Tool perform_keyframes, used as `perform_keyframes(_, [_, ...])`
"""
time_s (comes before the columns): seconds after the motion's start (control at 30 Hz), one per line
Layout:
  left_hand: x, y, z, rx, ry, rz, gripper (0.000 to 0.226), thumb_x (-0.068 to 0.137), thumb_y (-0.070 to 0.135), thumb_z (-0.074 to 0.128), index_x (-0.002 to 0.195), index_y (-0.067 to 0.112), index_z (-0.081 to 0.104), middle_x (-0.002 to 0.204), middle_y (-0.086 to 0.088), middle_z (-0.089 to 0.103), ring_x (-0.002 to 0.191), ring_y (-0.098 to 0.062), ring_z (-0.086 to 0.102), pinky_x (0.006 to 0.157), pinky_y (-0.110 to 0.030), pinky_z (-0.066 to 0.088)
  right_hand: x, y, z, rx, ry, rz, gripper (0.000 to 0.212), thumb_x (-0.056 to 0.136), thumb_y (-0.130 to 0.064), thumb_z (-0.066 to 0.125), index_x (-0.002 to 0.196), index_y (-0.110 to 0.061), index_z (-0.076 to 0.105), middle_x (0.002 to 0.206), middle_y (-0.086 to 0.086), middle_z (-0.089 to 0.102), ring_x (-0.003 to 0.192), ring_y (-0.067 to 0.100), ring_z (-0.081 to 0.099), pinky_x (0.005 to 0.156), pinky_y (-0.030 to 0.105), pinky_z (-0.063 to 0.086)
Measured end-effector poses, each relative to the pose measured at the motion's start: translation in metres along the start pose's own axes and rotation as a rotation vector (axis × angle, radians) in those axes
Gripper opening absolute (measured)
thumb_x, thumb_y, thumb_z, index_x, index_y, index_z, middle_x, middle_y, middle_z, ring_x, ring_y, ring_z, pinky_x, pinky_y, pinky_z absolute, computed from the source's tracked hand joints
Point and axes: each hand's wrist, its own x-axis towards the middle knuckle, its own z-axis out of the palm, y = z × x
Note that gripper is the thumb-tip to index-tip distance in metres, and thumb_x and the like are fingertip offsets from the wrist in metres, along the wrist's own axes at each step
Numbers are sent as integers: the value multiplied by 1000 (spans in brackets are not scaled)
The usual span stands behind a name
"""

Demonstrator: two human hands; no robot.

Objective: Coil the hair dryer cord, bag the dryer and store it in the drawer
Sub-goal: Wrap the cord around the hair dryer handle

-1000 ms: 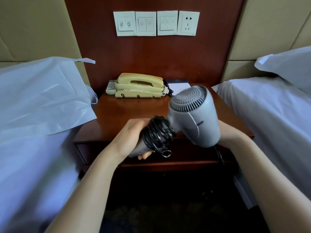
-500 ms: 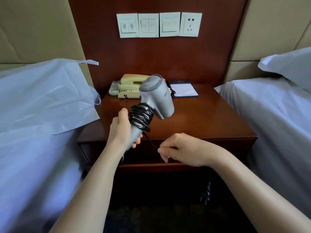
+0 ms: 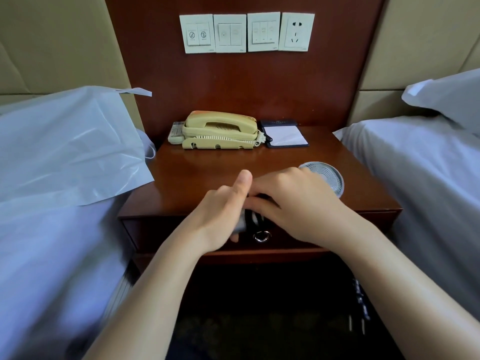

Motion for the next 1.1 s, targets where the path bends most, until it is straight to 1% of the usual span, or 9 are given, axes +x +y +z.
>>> perform_keyframes(0.07, [-3,4,4,23,-58,27,122,59,82,-8,99,-9,64,68,-28,64,46,-9,57,60,-28,43,-1,-4,-7,-50,29,16,29,88,-51,48,70,-29,52,72,-2,61,66,31,52,45,27,23])
perform_keyframes(0.17, [-1,0,6,18,-150,41,131,53,94,-5,97,-7,65,69,-23,67,63,-19,65,75,-37,51,-1,-4,-15,-136,-1,122,29,82,-55,50,76,-28,60,72,-5,55,67,26,39,51,30,24])
perform_keyframes(0.27, [0,-1,9,46,-191,72,92,67,85,19,62,3,60,49,-10,61,45,-18,61,55,-31,49,-2,3,-18,-96,-89,205,34,79,-51,57,61,-24,48,63,-8,43,69,26,38,48,25,24])
perform_keyframes(0.37, [-3,3,10,130,-230,50,56,78,68,46,71,15,63,45,-8,59,39,-16,57,43,-23,43,-3,16,-18,-26,-99,230,47,69,-65,62,61,-19,54,59,-7,46,64,20,43,49,25,27])
perform_keyframes(0.43, [-3,2,10,151,-233,31,47,87,58,45,71,18,63,51,-13,63,42,-20,60,42,-26,46,-5,31,-17,75,-94,232,54,64,-68,61,56,-16,53,51,-4,44,55,14,41,50,28,29])
perform_keyframes(0.63, [2,-3,10,153,-225,44,56,98,38,33,72,-6,54,52,-17,59,43,-23,60,41,-30,45,-11,72,-4,457,-116,255,54,66,-54,63,50,-6,47,46,-4,34,43,6,30,44,15,24])
perform_keyframes(0.83, [5,-9,5,-75,-186,80,52,100,26,33,55,6,50,44,-17,54,37,-25,52,37,-27,40,-20,99,5,731,-121,384,41,80,-32,63,50,-8,47,38,-10,37,37,2,32,42,9,26])
perform_keyframes(1.0, [9,-15,0,-386,-131,110,53,101,14,29,52,5,48,35,-10,49,28,-21,45,32,-21,34,-27,106,9,1042,-9,502,39,78,-12,64,39,-15,61,41,-2,50,42,7,42,48,19,34])
perform_keyframes(1.1, [10,-20,-3,-525,-70,103,51,100,9,28,55,0,50,36,-14,46,27,-22,43,34,-23,34,-33,114,23,1259,104,632,28,73,-23,66,47,-15,58,46,-3,44,47,15,34,47,21,27])
